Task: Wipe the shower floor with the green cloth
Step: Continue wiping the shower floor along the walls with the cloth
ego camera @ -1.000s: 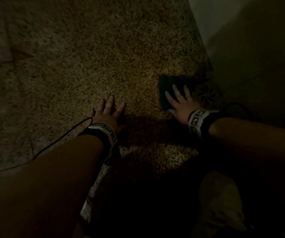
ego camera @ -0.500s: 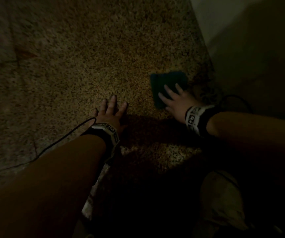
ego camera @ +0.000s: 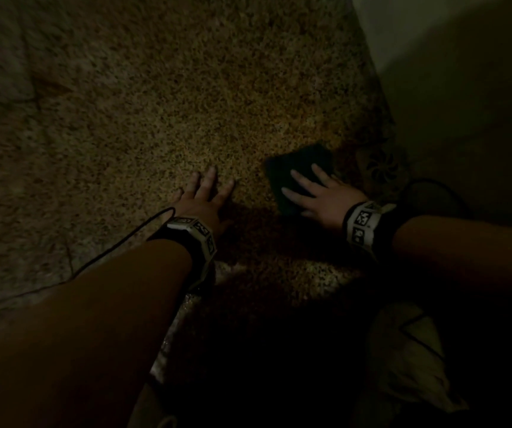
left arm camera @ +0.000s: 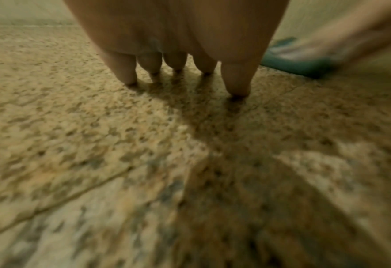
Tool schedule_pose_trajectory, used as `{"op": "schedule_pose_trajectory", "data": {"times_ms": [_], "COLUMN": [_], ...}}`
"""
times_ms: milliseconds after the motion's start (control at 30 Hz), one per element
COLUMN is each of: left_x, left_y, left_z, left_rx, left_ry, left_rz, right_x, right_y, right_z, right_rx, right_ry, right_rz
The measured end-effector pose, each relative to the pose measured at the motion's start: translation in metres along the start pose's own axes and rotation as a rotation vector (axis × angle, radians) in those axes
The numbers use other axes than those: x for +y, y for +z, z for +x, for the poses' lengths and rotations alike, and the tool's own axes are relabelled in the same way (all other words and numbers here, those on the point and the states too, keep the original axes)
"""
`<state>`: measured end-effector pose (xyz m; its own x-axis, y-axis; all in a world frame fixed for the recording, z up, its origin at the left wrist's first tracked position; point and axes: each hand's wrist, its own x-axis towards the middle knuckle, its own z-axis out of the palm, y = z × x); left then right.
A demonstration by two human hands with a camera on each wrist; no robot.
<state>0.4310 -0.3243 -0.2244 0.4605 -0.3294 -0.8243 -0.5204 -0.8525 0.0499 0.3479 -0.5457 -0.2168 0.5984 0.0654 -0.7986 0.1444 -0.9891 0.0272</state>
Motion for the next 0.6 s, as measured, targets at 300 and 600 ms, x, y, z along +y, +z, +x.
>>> {"op": "schedule_pose_trajectory", "data": {"times_ms": [300, 600], "left_x": [-0.007, -0.003], "left_y": [0.016, 0.015], "left_z": [0.0, -0.002], "left_rx": [0.042, 0.078], "left_ry": [-0.009, -0.075], "left_rz": [0.004, 0.027], "right_x": [-0.022, -0.035], "right_y": [-0.081, -0.026], "right_z": [0.065, 0.04], "right_rx": [0.179, 0.125], "right_ry": [0.115, -0.012], "right_rz": [0.24, 0.129]}}
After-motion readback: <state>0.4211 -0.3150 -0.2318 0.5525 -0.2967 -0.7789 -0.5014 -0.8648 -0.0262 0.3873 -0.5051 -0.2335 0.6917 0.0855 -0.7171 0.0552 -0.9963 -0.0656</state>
